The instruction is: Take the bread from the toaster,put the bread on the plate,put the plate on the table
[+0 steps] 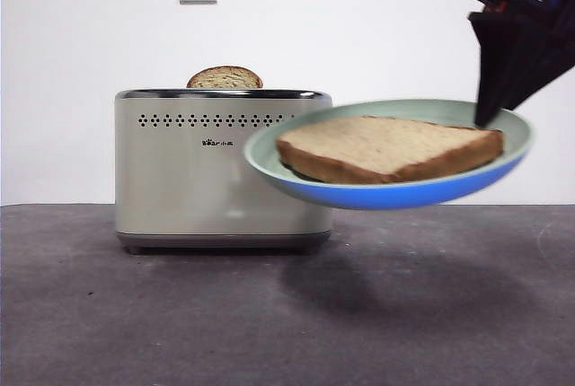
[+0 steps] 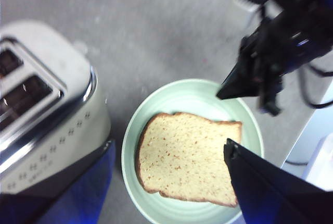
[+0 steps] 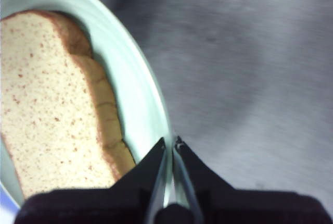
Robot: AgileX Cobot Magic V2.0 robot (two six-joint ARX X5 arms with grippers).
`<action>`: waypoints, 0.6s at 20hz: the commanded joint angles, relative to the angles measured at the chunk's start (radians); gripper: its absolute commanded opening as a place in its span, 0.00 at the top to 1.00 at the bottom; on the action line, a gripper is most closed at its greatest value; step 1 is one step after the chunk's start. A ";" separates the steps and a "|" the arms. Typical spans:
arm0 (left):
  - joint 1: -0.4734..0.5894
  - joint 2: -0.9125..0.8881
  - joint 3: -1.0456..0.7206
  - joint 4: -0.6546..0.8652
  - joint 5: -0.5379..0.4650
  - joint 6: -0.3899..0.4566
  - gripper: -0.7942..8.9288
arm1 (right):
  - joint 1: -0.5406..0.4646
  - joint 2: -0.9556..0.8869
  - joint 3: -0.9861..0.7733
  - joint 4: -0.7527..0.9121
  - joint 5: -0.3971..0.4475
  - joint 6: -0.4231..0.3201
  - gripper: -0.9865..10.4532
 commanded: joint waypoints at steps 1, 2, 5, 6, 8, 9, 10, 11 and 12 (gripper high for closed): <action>-0.017 -0.068 0.003 0.024 -0.002 0.019 0.56 | -0.037 0.032 -0.003 -0.016 0.002 -0.027 0.92; -0.022 -0.095 0.003 0.035 -0.001 0.018 0.56 | -0.053 0.047 -0.003 -0.021 0.001 -0.035 0.92; -0.032 -0.201 0.003 0.083 0.000 0.015 0.56 | -0.100 0.117 -0.003 -0.021 -0.001 -0.049 0.92; -0.038 -0.235 0.003 0.101 0.000 0.014 0.56 | -0.111 0.147 -0.003 -0.019 -0.009 -0.054 0.92; -0.045 -0.304 0.003 0.133 -0.001 0.014 0.56 | -0.114 0.219 -0.003 -0.001 -0.008 -0.053 0.92; -0.045 -0.332 0.003 0.141 -0.002 0.014 0.56 | -0.114 0.255 -0.003 0.013 -0.009 -0.053 0.92; -0.045 -0.356 0.003 0.146 -0.004 0.014 0.56 | -0.113 0.290 -0.003 0.030 -0.016 -0.053 0.92; -0.045 -0.378 0.003 0.145 -0.005 0.014 0.56 | -0.111 0.325 -0.003 0.051 -0.051 -0.053 0.92; -0.045 -0.394 0.003 0.145 -0.005 0.015 0.56 | -0.108 0.359 -0.003 0.075 -0.098 -0.053 0.92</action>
